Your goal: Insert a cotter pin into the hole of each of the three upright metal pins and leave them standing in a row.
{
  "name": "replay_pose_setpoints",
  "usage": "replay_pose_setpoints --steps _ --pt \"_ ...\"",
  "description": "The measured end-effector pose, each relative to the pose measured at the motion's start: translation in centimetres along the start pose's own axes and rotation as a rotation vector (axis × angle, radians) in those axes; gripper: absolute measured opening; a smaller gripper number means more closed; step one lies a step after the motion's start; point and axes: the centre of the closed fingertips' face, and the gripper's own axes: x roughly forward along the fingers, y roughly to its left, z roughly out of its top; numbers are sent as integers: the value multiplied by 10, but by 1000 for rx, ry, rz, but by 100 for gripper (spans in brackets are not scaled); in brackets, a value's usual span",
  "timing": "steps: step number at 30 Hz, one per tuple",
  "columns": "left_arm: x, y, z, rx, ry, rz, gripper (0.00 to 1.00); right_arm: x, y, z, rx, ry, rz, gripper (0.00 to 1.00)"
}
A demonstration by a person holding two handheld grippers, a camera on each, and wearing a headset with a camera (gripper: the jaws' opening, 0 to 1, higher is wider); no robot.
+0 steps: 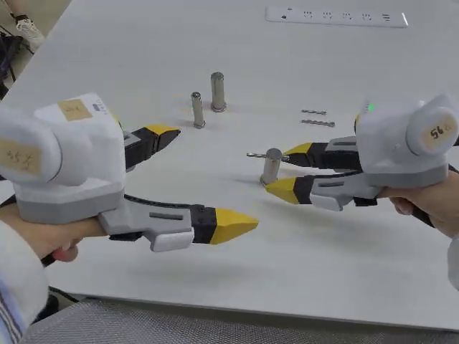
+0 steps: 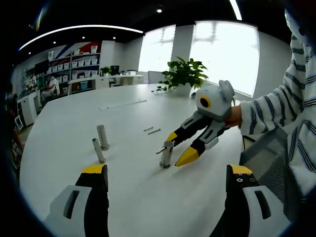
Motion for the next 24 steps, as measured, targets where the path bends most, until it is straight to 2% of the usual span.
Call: replay_pose_setpoints --steps 6,10,15,24 --pt "-4 -6 -9 -10 26 11 99 6 0 11 -1 -92 15 24" --pt "-7 -5 -18 -24 45 19 99 9 -1 13 -2 -118 26 21" --pt "-11 -4 -26 -46 64 35 99 11 -2 15 4 -158 38 11" --pt "-13 -1 -32 -56 87 56 99 11 0 17 -33 -184 77 9"
